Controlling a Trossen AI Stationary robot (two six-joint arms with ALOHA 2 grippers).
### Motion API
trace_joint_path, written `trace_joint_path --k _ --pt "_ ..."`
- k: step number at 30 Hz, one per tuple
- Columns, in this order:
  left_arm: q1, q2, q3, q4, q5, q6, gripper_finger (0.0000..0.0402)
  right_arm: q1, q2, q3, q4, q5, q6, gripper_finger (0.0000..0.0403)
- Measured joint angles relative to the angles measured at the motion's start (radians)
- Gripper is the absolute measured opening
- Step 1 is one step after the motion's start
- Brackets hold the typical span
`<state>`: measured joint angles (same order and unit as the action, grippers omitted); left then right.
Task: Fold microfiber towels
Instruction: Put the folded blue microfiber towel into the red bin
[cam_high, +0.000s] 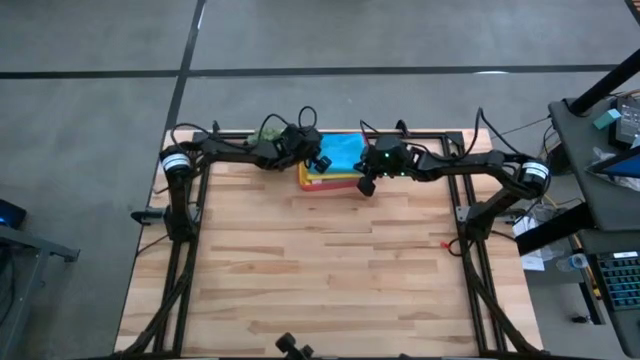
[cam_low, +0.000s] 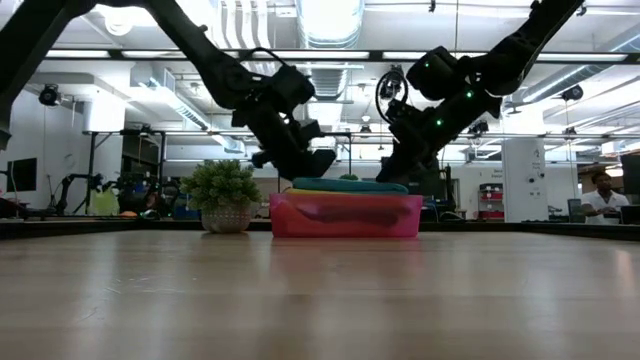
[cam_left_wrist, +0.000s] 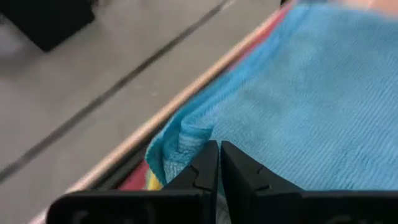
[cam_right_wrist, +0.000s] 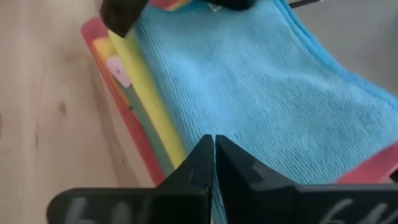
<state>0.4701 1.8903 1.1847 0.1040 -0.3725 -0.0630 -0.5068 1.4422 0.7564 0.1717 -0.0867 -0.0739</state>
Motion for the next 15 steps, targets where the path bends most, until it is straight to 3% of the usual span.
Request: trace_joint_path --k 15 --pt "0.001 -0.009 -0.011 -0.071 -0.002 -0.058 0.0003 -0.011 -0.007 -0.076 0.023 0.008 0.012 0.0009"
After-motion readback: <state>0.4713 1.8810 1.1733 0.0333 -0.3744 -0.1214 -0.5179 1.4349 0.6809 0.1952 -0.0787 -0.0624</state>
